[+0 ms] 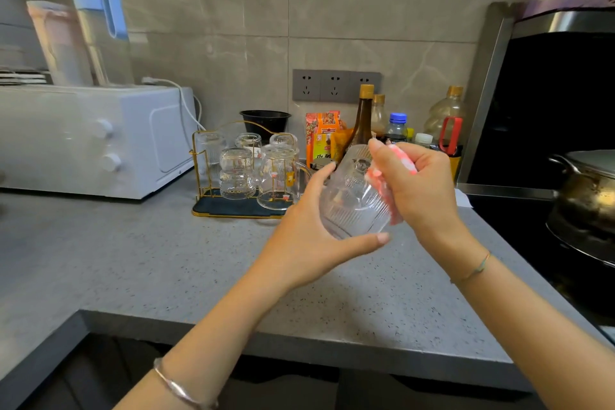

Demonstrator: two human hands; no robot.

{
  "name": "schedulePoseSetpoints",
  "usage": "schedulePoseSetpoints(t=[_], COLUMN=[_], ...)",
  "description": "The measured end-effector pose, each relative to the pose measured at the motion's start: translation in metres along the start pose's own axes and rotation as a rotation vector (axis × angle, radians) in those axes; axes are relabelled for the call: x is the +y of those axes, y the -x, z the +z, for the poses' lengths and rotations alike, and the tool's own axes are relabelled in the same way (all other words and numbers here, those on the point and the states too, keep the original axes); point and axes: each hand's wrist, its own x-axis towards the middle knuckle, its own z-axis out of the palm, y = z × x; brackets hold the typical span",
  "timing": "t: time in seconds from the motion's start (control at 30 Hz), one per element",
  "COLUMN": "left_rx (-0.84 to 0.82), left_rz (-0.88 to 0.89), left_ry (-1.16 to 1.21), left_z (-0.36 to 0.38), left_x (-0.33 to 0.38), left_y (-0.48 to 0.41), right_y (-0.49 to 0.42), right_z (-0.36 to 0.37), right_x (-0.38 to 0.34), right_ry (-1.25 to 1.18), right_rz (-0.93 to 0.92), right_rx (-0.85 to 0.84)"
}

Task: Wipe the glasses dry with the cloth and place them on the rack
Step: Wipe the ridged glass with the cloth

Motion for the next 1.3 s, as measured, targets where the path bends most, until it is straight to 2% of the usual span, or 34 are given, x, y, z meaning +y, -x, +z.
schedulePoseSetpoints(t=[0.1,0.23,0.3,0.37,0.47,0.5,0.57,0.67,0.73,0.87,0.9,0.97,1.07,1.17,1.23,1.3], left_rx=[0.051,-0.005,-0.083,-0.244,-0.655,-0.731,-0.711,-0.462,-0.298,0.014,0.085,0.135,0.081,-0.072,-0.361,-0.666], left_rz=[0.096,0.036,-0.069,-0.219,-0.322,-0.329,-0.339,-0.315,-0.229,0.055,0.114,0.173,0.115,-0.108,-0.265,-0.325], left_ry=[0.031,0.34,0.565,0.902,1.623,1.696,1.53,1.084,0.762,0.029,-0.042,-0.027,0.249,0.79,1.244,1.586], left_z=[0.002,0.001,-0.001,0.0,0.003,0.002,-0.001,-0.009,-0.014,-0.013,-0.011,-0.008,-0.01,-0.011,-0.009,-0.008], left_x=[-0.007,-0.011,-0.012,-0.012,-0.008,-0.009,-0.012,-0.011,-0.002,0.007,0.005,0.003,0.003,0.002,0.0,-0.005], left_y=[-0.001,0.001,0.002,0.004,0.009,0.009,0.006,0.002,0.0,0.003,0.003,0.004,0.005,0.004,0.005,0.007], right_y=[0.002,0.008,0.009,0.01,0.009,0.009,0.008,0.004,0.0,-0.002,-0.001,-0.001,0.001,0.004,0.004,0.005], right_z=[0.004,0.007,0.007,0.007,0.008,0.008,0.007,0.002,-0.001,0.003,0.004,0.006,0.007,0.007,0.008,0.01], right_x=[-0.003,-0.004,-0.005,-0.008,-0.01,-0.008,-0.004,-0.001,-0.004,-0.008,-0.009,-0.01,-0.01,-0.012,-0.015,-0.018], right_ry=[0.013,-0.015,-0.074,-0.153,-0.224,-0.22,-0.227,-0.266,-0.229,-0.13,-0.127,-0.129,-0.139,-0.24,-0.281,-0.302], right_rz=[-0.064,-0.117,-0.119,-0.124,-0.155,-0.151,-0.115,-0.013,-0.042,-0.155,-0.158,-0.173,-0.185,-0.174,-0.2,-0.21], right_rx=[0.016,0.03,0.025,0.009,-0.023,-0.028,-0.046,-0.012,0.007,0.002,0.001,-0.003,-0.013,-0.05,-0.073,-0.097])
